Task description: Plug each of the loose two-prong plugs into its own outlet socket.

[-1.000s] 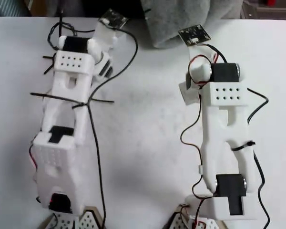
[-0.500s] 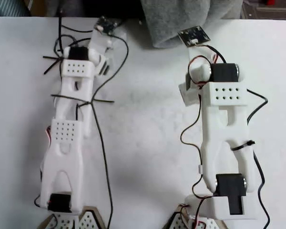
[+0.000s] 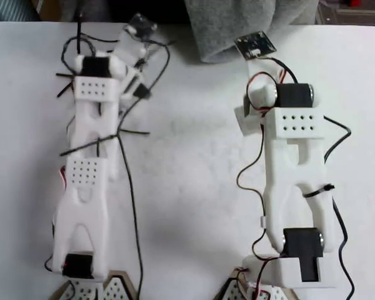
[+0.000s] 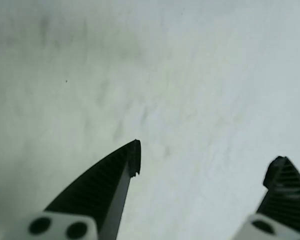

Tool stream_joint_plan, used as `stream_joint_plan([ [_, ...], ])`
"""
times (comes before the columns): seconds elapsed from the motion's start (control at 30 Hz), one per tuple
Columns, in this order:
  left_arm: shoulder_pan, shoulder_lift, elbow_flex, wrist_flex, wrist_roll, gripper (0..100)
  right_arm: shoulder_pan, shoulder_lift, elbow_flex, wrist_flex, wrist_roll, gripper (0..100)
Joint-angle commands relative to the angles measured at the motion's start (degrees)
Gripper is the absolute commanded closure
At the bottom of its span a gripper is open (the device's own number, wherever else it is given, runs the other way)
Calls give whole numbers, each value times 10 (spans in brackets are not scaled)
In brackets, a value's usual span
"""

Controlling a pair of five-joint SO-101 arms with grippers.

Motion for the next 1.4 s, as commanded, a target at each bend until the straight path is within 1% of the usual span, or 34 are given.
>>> stream_joint_plan([
  [0.0, -11, -135, -29, 38, 3, 666, 1, -29, -17, -22, -6, 615],
  [0.17, -18, -287, -34, 89, 45, 665, 1, -29, -87, -16, -8, 615],
  [0.23, -22, -346, -33, 92, 73, 665, 2, -29, -122, -2, -26, 615],
  [0.3, -37, -402, -33, 93, 104, 665, 3, -29, -162, 22, -42, 615],
  [0.4, -49, -485, -11, 94, 126, 665, 1, -29, -228, 74, -47, 615],
  [0.47, -52, -553, 48, 94, 128, 665, 1, -29, -273, 108, -47, 615],
  [0.53, -51, -632, 139, 94, 128, 665, 1, -31, -308, 127, -47, 615],
  [0.63, -44, -764, 299, 91, 138, 665, 3, -71, -302, 127, -47, 615],
  [0.73, -31, -893, 449, 90, 148, 665, -15, -137, -266, 126, -52, 615],
  [0.9, -27, -1076, 658, 44, 149, 665, -63, -270, -171, 126, -72, 615],
  [1.03, -27, -1213, 788, 35, 149, 665, -74, -373, -64, 110, -66, 615],
  [1.17, -26, -1337, 923, 11, 146, 665, -74, -472, 76, 53, -23, 617],
  [1.23, -26, -1398, 1012, -4, 145, 665, -73, -524, 158, 10, -7, 649],
  [1.37, -27, -1522, 1197, -73, 145, 665, -73, -632, 310, -58, -2, 797],
])
